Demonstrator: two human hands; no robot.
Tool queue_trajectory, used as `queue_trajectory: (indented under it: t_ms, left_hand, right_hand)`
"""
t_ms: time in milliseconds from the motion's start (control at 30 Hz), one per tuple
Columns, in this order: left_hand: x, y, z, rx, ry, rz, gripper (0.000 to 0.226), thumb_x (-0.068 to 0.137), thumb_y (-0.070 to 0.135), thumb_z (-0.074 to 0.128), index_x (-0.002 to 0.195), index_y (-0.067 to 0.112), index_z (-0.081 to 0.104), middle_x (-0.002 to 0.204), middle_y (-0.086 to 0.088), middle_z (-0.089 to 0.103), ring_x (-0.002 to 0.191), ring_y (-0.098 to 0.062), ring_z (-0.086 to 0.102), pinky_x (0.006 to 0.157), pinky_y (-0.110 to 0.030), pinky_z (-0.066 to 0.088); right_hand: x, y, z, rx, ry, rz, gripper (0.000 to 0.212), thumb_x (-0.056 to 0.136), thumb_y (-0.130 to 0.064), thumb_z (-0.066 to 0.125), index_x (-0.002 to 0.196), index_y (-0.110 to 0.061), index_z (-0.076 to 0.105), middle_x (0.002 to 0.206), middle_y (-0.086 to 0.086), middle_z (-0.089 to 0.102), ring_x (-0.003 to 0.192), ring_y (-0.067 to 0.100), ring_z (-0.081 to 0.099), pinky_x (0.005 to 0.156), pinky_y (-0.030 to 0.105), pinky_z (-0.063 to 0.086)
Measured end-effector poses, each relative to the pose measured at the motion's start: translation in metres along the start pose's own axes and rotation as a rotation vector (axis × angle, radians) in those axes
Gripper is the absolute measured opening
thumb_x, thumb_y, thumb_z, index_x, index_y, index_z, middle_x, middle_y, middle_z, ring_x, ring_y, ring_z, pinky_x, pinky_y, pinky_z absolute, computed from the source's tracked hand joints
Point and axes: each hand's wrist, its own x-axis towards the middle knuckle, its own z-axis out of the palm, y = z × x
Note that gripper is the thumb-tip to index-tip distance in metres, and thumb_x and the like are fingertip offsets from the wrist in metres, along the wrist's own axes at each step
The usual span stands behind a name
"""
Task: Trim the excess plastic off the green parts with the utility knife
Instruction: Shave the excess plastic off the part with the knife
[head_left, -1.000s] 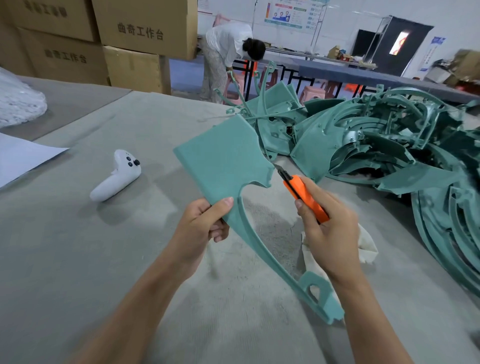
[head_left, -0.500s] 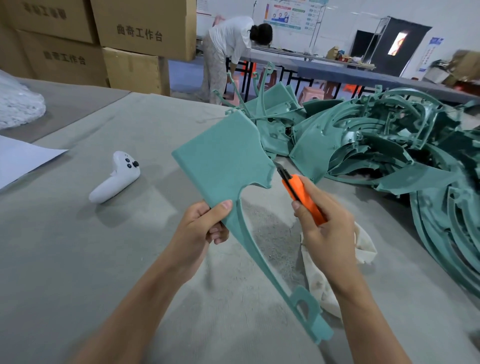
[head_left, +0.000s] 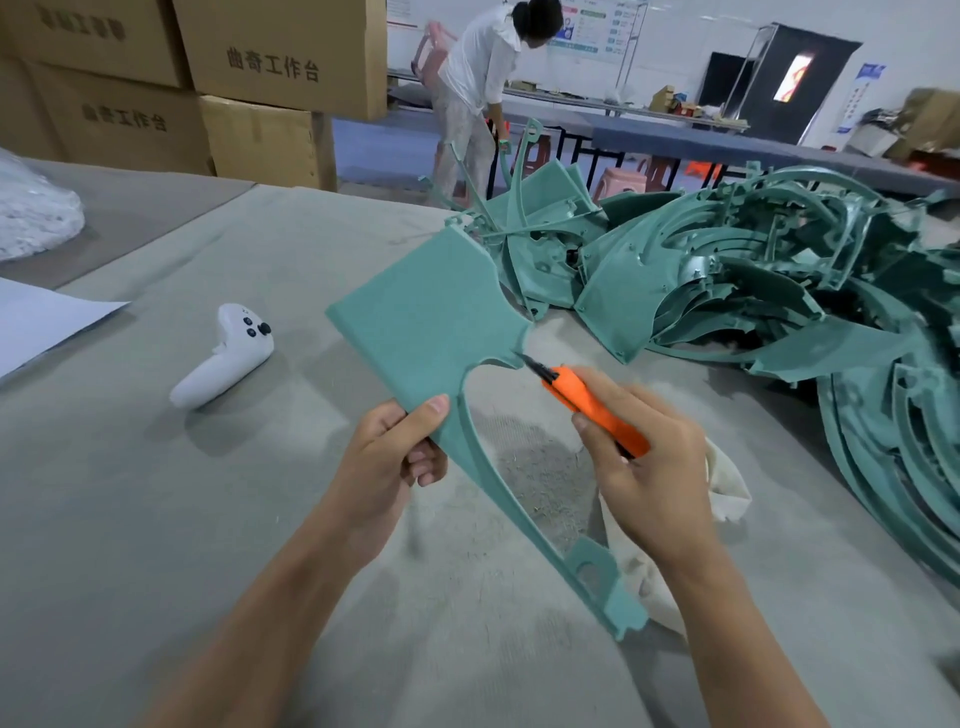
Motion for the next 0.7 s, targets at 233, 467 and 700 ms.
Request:
queue_trajectory:
  t_ms: [233, 467, 700]
  left_hand:
    - [0.002, 0.005, -0.001, -0.060, 0.081, 0.025, 0.040, 0.084, 0.030, 0.056, 0.046, 0.024, 0.046, 0.050, 0.009, 0.024, 0.041, -0.005, 0.025, 0.041, -0.016, 0.029]
    - [0.006, 0.006, -0.001, 0.070, 0.178, 0.121, 0.047, 0.086, 0.030, 0.062, 0.044, 0.025, 0.043, 0.049, 0.012, 0.026, 0.042, -0.007, 0.022, 0.042, -0.019, 0.022]
    - [0.009, -0.002, -0.007, 0.200, 0.410, 0.252, 0.043, 0.099, 0.030, 0.054, 0.056, 0.023, 0.056, 0.045, 0.016, 0.024, 0.040, -0.005, 0.020, 0.040, -0.018, 0.020]
  right_hand:
    - [0.002, -0.010, -0.010, 0.590, -0.106, 0.270, 0.042, 0.083, -0.010, 0.065, 0.119, -0.033, 0.069, 0.096, 0.003, 0.075, 0.077, 0.020, 0.069, 0.068, 0.031, 0.057]
    - [0.001, -0.016, 0.000, 0.470, -0.206, 0.287, 0.031, 0.089, -0.012, 0.065, 0.098, -0.040, 0.073, 0.074, -0.006, 0.070, 0.065, 0.007, 0.063, 0.061, 0.024, 0.054]
    - [0.001, -0.002, 0.002, 0.430, 0.153, 0.537, 0.034, 0.093, -0.002, 0.062, 0.111, -0.030, 0.069, 0.083, 0.005, 0.071, 0.057, 0.013, 0.061, 0.056, 0.022, 0.052]
